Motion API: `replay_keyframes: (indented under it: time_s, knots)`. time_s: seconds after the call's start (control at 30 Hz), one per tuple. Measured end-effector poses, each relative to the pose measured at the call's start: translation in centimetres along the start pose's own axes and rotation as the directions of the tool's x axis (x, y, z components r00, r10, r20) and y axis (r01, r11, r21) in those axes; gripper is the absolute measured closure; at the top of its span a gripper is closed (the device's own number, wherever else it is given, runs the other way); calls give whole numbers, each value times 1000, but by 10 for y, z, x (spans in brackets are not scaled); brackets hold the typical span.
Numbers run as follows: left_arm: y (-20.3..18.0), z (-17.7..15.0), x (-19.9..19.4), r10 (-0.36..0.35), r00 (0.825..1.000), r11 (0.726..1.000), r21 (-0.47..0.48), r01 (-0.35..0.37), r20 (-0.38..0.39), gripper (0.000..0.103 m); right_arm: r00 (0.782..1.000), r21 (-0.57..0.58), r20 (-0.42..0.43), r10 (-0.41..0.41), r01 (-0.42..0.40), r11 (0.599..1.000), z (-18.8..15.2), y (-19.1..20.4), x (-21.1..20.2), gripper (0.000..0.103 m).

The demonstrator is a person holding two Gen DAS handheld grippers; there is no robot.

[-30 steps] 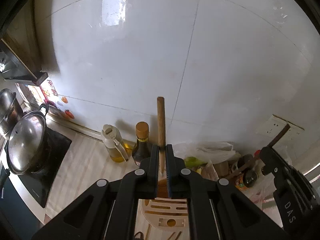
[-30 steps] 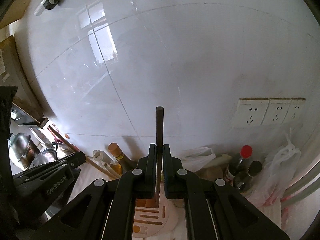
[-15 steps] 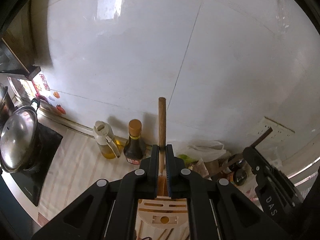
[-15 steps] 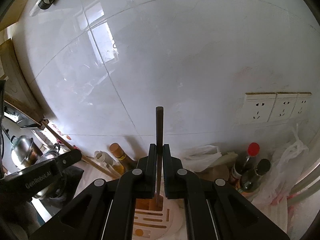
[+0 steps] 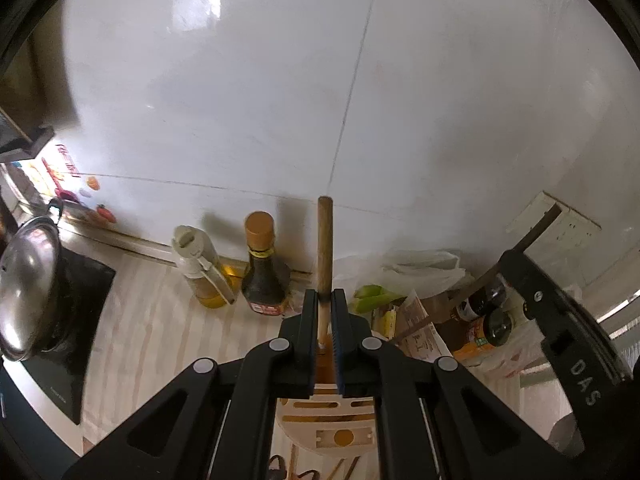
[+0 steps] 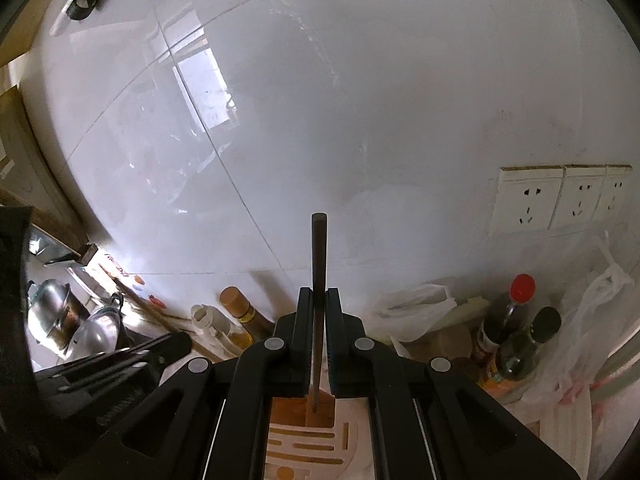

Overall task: Organize utensils
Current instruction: 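Lower both held chopsticks into the cream holder's slotted lid and open both tools, then move both tools back over the remaining chopsticks on the cloth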

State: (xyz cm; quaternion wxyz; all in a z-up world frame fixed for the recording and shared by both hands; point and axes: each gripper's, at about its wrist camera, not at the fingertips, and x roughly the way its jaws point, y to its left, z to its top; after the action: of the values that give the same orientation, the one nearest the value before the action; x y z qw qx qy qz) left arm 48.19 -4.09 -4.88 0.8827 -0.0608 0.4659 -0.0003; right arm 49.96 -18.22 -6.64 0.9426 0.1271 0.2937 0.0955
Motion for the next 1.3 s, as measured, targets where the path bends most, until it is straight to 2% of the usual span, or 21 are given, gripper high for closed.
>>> replay_keyframes:
  time_s: [0.1, 0.27, 0.3, 0.33, 0.37, 0.4, 0.43, 0.47, 0.5, 0.53, 0.67, 0.7, 0.73, 0.8, 0.83, 0.93, 1.0, 1.07, 1.17, 1.2, 1.3]
  knots:
    - [1, -2, 10, -4, 1000, 1000, 16, 5, -14, 99, 1000, -25, 5, -6, 6, 1000, -1, 2, 3, 97]
    - [5, -3, 14, -40, 998, 999, 0, 40, -48, 96, 998, -34, -57, 25, -27, 999, -8, 2, 13, 96]
    - [6, -2, 12, -54, 998, 999, -6, 54, -44, 94, 997, -27, -66, 34, -36, 999, -9, 1, 13, 92]
    - [6, -2, 10, -60, 997, 998, -6, 60, -39, 92, 997, -25, -68, 36, -38, 999, -10, 1, 13, 77]
    - [6, -1, 8, -59, 998, 998, -4, 59, -36, 89, 997, -17, -69, 40, -41, 999, -10, 0, 11, 69]
    - [7, 0, 5, -57, 998, 998, 0, 57, -30, 81, 997, -9, -64, 50, -51, 999, -10, -1, 7, 58]
    - [7, 1, 1, -47, 999, 999, 6, 47, -18, 64, 997, -8, -62, 49, -50, 999, -11, -3, 5, 56]
    - [8, 2, -3, -37, 999, 999, 10, 37, -5, 53, 998, -7, -57, 41, -41, 999, -11, -4, 1, 55]
    - [11, 3, -9, -35, 999, 999, 6, 35, 15, 36, 998, -1, -54, 40, -40, 999, -11, -6, -3, 54]
    - [14, 3, -16, -30, 999, 1000, -1, 30, 39, 28, 998, 4, -52, 39, -39, 999, -11, -8, -6, 52]
    - [28, -2, -36, -1, 993, 1000, -1, 1, 115, 8, 999, 29, -44, -6, 7, 1000, -17, -21, -25, 35]
    - [31, -6, -40, 3, 991, 1000, -1, -3, 134, 0, 999, 33, -44, -19, 20, 999, -20, -24, -31, 26]
    - [36, -12, -43, 14, 988, 1000, -2, -14, 154, 0, 999, 36, -41, -24, 25, 999, -23, -27, -35, 21]
    - [42, -22, -45, 53, 984, 998, 11, -56, 172, 0, 998, 42, -38, -46, 47, 998, -33, -33, -46, 3]
    - [44, -31, -47, 76, 979, 997, 15, -80, 188, 0, 998, 48, -36, -49, 51, 998, -39, -36, -50, 0]
    - [48, -54, -46, 98, 975, 993, 41, -108, 201, 0, 998, 71, 7, -63, 63, 996, -63, -46, -65, 0]
    - [50, -73, -41, 99, 978, 992, 56, -111, 183, 0, 995, 83, 51, -83, 79, 993, -82, -51, -74, 0]
    - [48, -93, -34, 104, 982, 990, 77, -117, 160, 0, 995, 90, 48, -83, 78, 993, -100, -57, -77, 0]
    - [46, -124, -25, 148, 979, 979, 124, -165, 138, 0, 995, 90, -4, -98, 98, 991, -130, -63, -74, 0]
    - [46, -138, -18, 175, 977, 971, 140, -191, 124, 0, 991, 85, -41, -125, 128, 988, -145, -68, -71, 0]
    - [48, -171, 5, 233, 972, 956, 173, -236, 39, 0, 976, 105, -154, -154, 171, 980, -183, -84, -61, 1]
